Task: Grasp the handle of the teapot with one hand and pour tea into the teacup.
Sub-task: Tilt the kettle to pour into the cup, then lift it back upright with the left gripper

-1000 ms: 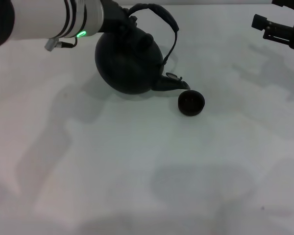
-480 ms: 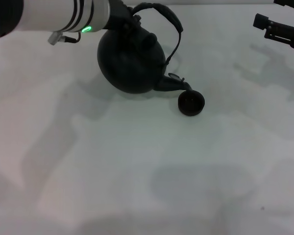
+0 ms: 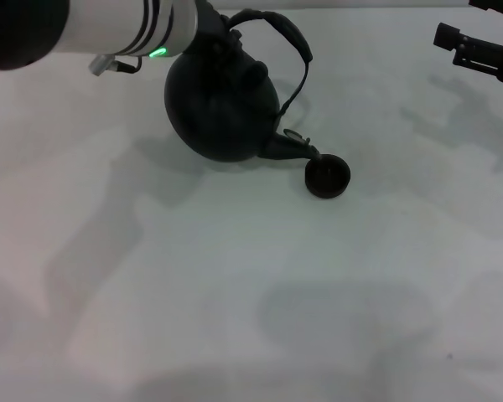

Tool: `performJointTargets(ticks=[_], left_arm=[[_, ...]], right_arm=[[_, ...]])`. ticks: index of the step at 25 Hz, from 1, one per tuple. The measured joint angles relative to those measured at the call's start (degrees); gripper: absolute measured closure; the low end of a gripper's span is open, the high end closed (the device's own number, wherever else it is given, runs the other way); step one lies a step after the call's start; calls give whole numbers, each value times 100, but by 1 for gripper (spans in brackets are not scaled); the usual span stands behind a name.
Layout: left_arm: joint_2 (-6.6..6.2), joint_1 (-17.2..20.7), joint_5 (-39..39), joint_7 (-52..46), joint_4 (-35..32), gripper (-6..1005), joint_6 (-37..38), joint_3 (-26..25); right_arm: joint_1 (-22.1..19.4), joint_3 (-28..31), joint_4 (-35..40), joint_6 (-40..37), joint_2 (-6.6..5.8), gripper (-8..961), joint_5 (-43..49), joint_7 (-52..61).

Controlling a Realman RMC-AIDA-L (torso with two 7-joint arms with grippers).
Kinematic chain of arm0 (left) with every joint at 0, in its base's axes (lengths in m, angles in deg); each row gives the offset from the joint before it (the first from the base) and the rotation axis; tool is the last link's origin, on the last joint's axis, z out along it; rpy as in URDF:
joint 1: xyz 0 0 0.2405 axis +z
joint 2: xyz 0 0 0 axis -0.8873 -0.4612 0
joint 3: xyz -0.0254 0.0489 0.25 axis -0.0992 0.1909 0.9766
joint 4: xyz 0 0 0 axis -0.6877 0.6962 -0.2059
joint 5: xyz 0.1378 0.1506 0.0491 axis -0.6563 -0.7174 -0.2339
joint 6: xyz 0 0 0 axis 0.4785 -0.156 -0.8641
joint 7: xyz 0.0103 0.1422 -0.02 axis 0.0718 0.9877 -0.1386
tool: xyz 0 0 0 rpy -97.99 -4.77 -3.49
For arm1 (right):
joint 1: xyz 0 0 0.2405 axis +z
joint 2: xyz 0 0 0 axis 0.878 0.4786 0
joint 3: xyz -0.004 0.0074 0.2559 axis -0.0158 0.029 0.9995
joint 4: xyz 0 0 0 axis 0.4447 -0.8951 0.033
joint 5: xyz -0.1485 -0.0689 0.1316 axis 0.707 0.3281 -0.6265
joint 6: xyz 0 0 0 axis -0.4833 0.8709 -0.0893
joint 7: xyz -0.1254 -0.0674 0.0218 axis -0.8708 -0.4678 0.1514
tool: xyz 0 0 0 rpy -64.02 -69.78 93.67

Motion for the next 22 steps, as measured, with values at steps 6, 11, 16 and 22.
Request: performJointTargets(ticks=[6, 11, 16, 22], left_arm=[[0, -40, -9, -13, 8, 860, -64, 39], [5, -97, -102, -31, 12, 860, -176, 77], [8, -177, -273, -161, 19, 861, -262, 176], [9, -257, -312, -213, 37, 862, -326, 247]], right_arm=[[-7, 59, -14, -1, 0, 77, 0, 0], [-7, 59, -17, 9, 1, 76, 0, -5], [-8, 59, -17, 18, 8, 76, 2, -16], [-8, 58, -17, 22, 9, 77, 10, -17]])
